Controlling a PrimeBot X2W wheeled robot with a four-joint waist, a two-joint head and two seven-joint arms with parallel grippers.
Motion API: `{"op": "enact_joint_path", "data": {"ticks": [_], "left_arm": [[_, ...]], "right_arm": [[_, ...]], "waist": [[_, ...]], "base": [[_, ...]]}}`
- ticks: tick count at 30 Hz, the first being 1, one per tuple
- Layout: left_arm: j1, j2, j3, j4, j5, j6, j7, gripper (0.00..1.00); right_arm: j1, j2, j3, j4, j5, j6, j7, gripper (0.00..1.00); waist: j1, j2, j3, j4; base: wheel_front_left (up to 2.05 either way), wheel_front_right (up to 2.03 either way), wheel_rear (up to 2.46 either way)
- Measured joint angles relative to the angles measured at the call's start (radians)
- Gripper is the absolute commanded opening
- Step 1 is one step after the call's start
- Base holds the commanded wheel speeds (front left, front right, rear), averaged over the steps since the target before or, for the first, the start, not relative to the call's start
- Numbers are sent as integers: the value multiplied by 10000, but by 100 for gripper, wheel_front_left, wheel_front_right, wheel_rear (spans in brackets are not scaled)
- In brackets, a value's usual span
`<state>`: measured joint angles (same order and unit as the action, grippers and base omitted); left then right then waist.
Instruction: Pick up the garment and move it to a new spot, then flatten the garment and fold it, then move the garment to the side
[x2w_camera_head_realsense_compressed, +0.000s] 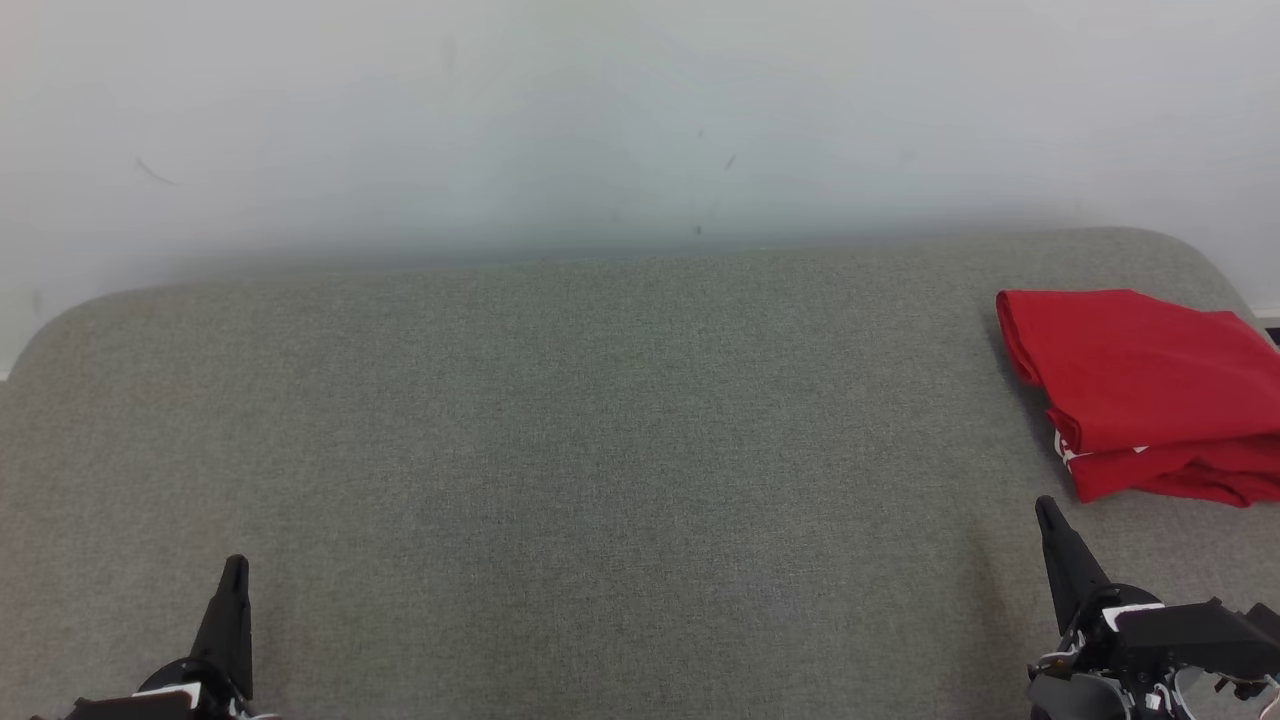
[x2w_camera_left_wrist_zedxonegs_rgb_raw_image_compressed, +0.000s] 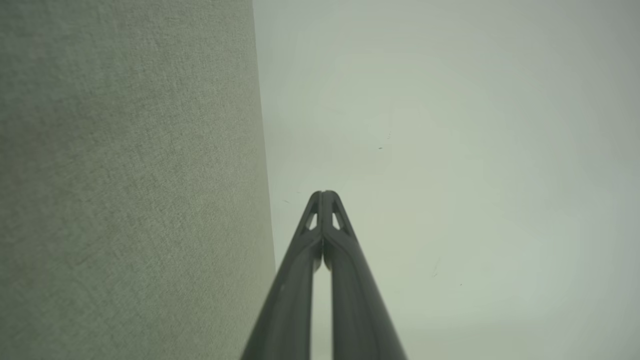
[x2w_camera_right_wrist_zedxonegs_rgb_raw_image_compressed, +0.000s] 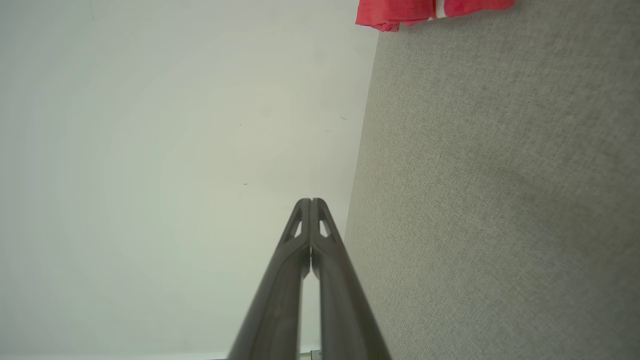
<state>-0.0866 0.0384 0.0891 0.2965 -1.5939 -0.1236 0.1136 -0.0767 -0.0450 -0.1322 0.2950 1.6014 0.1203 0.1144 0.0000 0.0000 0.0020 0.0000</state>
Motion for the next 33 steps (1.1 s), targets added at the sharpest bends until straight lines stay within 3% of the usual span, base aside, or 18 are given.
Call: {"op": "enact_joint_path", "data": {"ticks": [33], "left_arm": [[0, 0, 0, -2, 0, 0, 0, 0]], "right_arm": [[0, 0, 0, -2, 0, 0, 2, 0]], "waist": [[0, 0, 0, 0]], "base": [[0, 0, 0]]}}
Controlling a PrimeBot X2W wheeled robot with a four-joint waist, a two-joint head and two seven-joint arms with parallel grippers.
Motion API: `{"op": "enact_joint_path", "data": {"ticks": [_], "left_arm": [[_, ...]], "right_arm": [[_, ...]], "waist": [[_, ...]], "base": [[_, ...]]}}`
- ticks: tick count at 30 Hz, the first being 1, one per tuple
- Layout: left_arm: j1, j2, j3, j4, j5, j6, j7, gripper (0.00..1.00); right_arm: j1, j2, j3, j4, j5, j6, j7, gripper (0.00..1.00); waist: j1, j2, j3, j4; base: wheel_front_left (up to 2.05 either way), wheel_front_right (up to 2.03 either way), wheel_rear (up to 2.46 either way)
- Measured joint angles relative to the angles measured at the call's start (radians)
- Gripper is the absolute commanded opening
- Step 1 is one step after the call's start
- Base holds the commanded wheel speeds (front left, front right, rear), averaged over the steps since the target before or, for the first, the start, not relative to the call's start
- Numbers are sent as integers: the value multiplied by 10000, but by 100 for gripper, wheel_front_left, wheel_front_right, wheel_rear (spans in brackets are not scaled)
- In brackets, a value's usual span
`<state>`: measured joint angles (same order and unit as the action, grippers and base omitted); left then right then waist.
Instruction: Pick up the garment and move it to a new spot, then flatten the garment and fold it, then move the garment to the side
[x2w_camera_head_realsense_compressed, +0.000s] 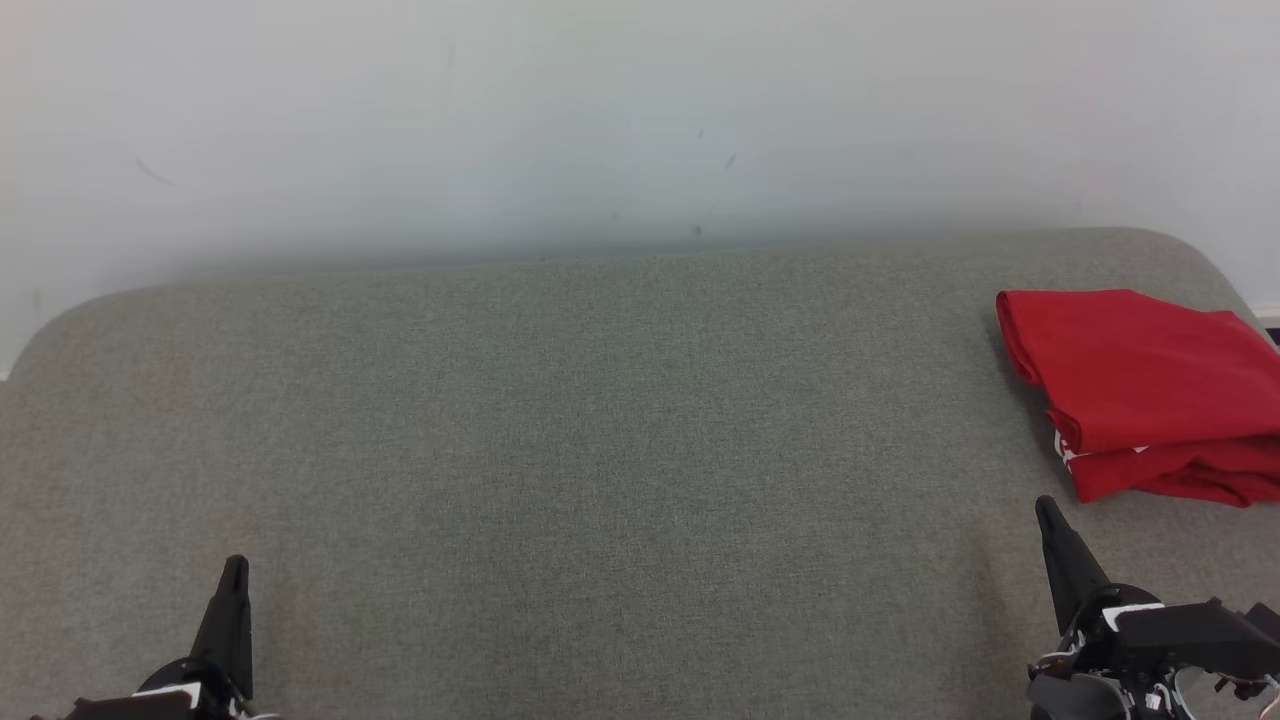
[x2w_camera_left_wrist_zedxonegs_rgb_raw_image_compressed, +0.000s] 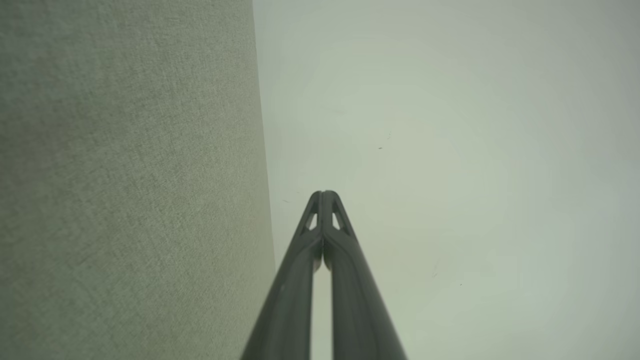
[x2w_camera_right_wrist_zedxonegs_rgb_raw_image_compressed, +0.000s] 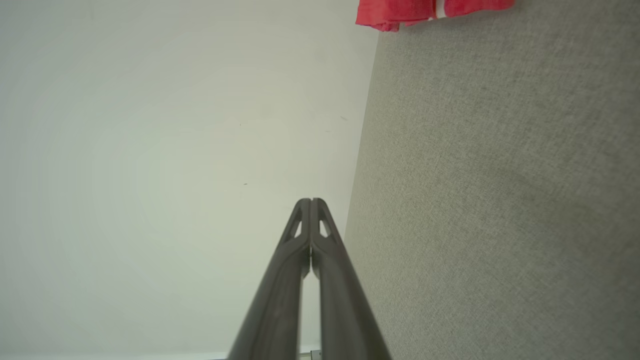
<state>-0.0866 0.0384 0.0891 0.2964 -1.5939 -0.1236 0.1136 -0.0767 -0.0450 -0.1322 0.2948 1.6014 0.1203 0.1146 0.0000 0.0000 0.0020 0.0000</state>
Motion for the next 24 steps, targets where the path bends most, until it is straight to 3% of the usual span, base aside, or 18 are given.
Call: {"op": "enact_joint_path", "data": {"ticks": [24], "left_arm": [[0, 0, 0, -2, 0, 0, 0, 0]], "right_arm": [[0, 0, 0, -2, 0, 0, -2, 0]], "waist": [[0, 0, 0, 0]], "base": [[0, 0, 0]]}}
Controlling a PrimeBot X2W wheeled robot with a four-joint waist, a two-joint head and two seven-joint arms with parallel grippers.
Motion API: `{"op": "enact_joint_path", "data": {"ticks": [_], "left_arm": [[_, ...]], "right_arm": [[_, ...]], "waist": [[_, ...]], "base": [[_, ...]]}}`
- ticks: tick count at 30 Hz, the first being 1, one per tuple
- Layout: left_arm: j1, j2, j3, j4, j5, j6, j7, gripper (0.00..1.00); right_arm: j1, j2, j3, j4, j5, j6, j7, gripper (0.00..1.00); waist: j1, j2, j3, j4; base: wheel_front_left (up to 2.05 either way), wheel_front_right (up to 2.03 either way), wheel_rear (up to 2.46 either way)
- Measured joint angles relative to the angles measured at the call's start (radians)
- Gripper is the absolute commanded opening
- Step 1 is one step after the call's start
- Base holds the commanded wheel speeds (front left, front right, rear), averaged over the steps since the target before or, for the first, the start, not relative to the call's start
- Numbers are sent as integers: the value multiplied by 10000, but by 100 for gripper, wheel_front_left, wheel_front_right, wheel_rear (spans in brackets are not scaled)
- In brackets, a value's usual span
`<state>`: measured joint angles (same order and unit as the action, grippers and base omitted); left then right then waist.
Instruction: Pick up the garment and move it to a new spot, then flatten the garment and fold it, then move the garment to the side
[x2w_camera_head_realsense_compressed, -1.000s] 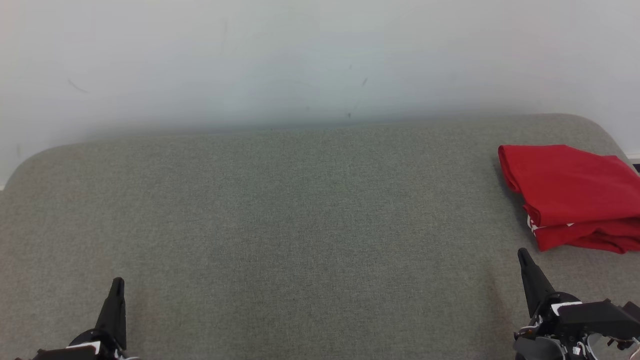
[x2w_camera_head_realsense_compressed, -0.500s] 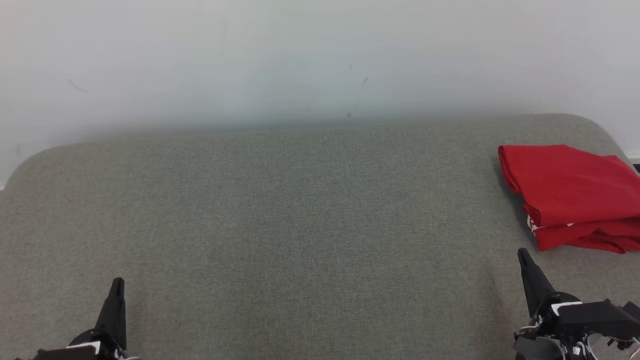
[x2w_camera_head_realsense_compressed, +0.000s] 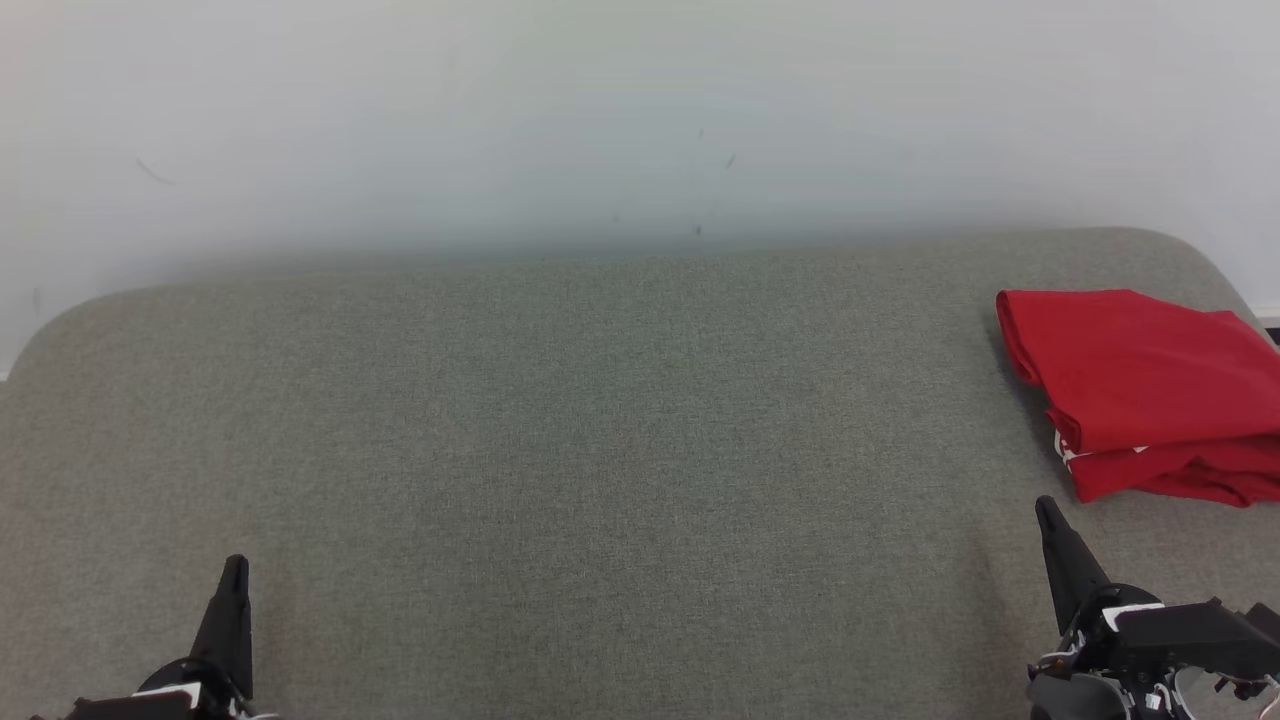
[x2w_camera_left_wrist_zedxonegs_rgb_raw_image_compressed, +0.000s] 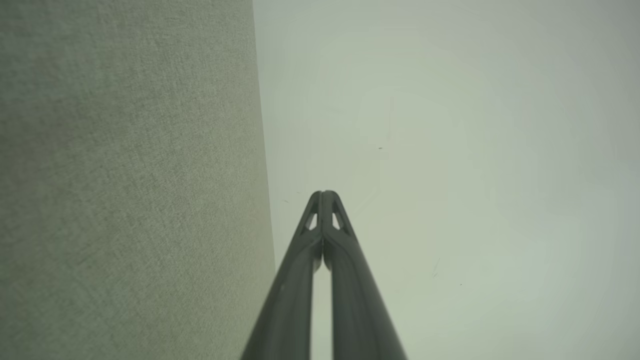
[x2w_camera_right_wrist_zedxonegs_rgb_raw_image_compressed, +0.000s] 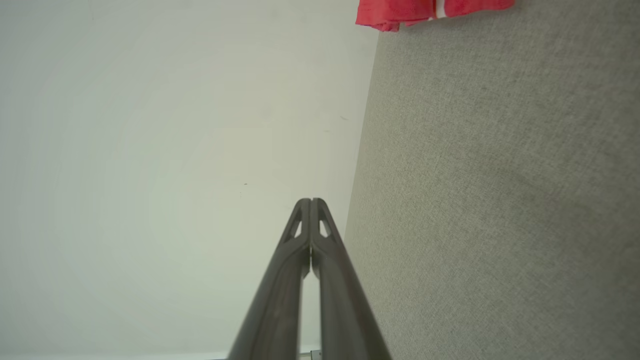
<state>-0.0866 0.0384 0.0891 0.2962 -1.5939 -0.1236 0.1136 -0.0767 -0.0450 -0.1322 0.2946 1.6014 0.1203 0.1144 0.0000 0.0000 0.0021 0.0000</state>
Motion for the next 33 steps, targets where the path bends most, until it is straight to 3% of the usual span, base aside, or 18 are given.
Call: {"op": "enact_joint_path", "data": {"ticks": [33], "left_arm": [[0, 0, 0, -2, 0, 0, 0, 0]], "right_arm": [[0, 0, 0, 0, 0, 0, 0, 0]], "waist": [[0, 0, 0, 0]], "base": [[0, 0, 0]]}}
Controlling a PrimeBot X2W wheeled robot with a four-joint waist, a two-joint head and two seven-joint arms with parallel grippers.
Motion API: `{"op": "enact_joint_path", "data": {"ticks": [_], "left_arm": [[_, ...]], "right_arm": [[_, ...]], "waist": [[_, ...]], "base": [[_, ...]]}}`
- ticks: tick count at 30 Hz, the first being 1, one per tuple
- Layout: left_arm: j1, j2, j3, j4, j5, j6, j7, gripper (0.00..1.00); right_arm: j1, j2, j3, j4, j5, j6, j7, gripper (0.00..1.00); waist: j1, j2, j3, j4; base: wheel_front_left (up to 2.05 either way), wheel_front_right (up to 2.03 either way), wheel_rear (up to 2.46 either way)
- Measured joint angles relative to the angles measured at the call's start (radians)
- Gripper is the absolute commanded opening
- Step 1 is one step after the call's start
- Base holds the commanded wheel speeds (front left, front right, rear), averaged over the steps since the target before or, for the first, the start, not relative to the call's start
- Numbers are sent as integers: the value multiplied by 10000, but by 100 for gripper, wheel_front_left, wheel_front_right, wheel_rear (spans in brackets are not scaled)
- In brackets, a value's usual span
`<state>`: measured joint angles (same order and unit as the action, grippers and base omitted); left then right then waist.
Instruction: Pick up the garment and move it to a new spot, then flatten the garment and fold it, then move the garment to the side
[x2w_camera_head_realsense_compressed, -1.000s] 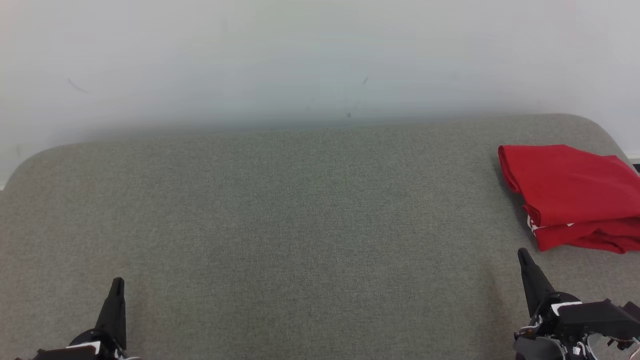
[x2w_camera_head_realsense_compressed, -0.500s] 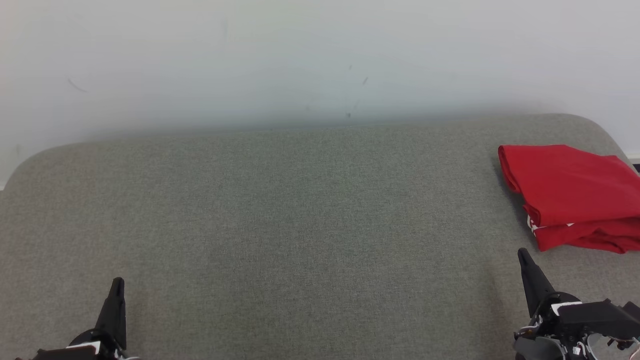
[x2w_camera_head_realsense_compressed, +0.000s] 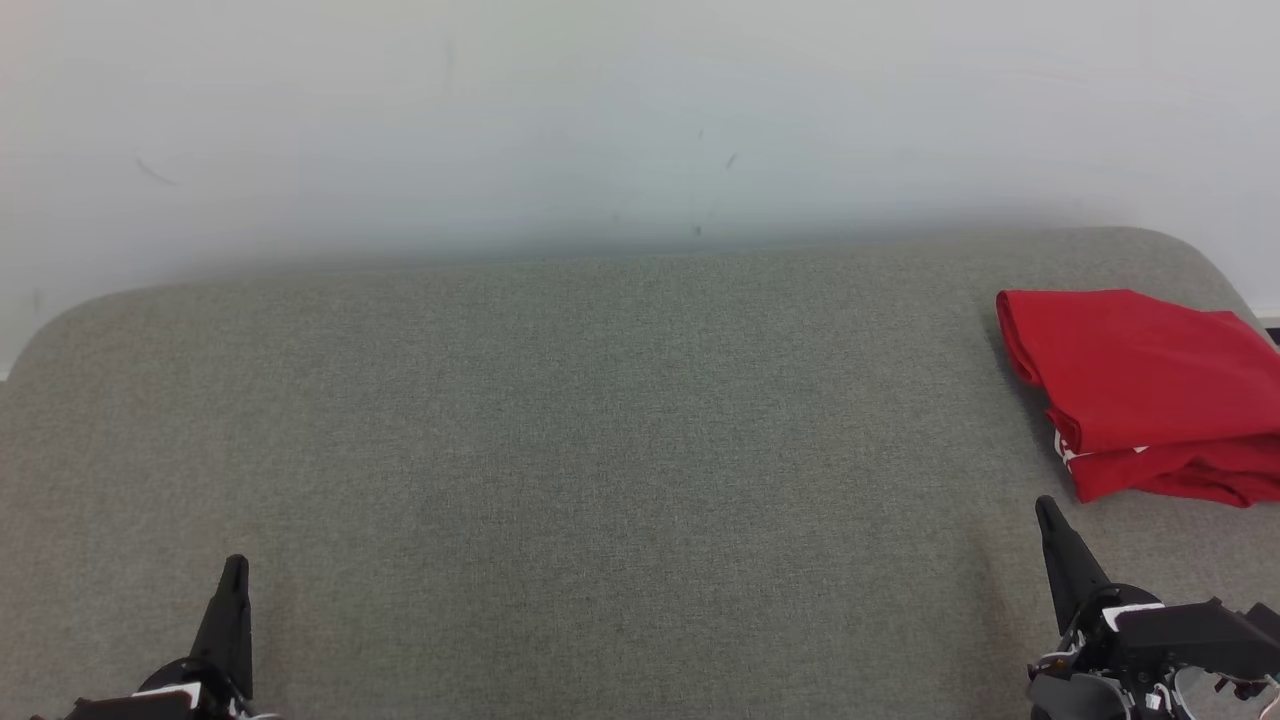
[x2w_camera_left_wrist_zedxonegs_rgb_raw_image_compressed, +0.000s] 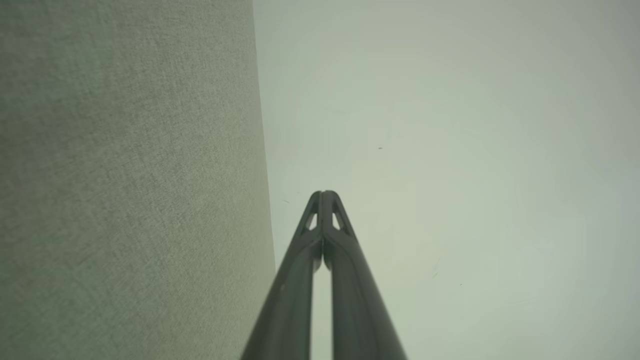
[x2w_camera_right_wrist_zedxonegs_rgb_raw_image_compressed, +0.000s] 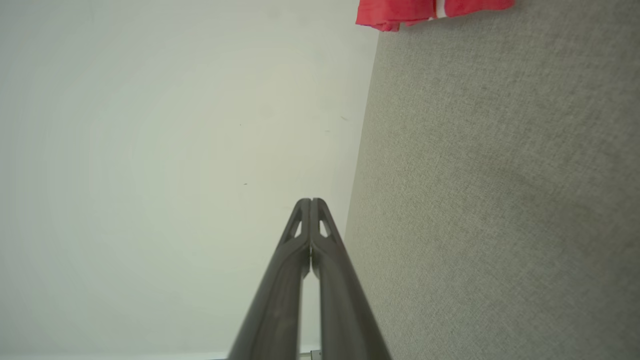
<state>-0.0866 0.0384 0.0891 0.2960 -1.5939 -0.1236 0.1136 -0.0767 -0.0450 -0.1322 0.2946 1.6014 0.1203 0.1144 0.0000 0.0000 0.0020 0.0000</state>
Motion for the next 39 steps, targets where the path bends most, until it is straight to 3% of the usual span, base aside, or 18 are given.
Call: {"op": "enact_joint_path", "data": {"ticks": [39], "left_arm": [[0, 0, 0, 0, 0, 0, 0, 0]], "right_arm": [[0, 0, 0, -2, 0, 0, 0, 0]], "waist": [[0, 0, 0, 0]], "base": [[0, 0, 0]]}}
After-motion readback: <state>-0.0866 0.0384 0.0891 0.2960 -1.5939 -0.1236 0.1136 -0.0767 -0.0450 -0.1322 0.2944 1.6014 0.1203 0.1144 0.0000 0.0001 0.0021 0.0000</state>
